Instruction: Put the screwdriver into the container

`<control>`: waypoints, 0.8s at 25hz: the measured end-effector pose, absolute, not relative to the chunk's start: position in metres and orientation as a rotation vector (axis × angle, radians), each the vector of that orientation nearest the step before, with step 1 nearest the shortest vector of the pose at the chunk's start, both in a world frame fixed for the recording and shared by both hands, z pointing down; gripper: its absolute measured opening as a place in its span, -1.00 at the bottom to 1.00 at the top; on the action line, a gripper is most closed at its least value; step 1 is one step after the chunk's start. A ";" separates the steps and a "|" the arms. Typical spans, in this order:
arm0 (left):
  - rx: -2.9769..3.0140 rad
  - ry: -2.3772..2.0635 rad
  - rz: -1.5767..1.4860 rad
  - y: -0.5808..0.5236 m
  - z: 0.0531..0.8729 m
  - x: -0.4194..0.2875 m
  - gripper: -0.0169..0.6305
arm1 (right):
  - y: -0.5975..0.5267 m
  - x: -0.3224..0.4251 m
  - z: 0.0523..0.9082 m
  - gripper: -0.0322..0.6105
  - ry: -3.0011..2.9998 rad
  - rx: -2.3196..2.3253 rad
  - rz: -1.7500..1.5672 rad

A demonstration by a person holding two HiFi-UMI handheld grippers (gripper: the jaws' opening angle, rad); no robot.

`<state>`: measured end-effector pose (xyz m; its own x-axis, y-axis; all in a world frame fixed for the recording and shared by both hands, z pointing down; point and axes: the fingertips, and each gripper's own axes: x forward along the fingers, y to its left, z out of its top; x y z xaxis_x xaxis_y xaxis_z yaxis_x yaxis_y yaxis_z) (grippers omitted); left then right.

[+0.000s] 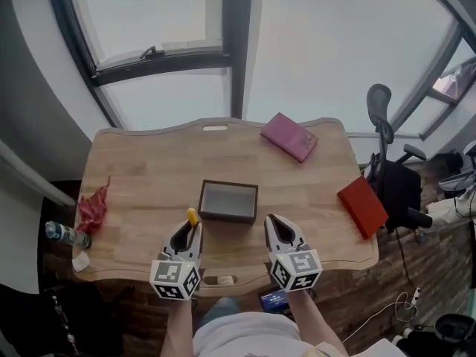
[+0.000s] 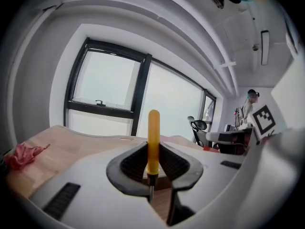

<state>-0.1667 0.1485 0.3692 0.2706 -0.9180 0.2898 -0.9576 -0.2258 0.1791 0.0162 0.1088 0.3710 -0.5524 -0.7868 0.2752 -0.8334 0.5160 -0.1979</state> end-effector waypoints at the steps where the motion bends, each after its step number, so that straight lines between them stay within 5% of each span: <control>1: 2.233 -1.702 0.168 0.139 0.371 -0.171 -0.70 | 0.100 0.011 0.373 -0.80 -2.590 1.408 0.464; 20: 2.304 -1.518 0.067 0.055 0.376 -0.180 -0.70 | 0.040 -0.005 0.372 -0.80 -2.543 1.543 0.494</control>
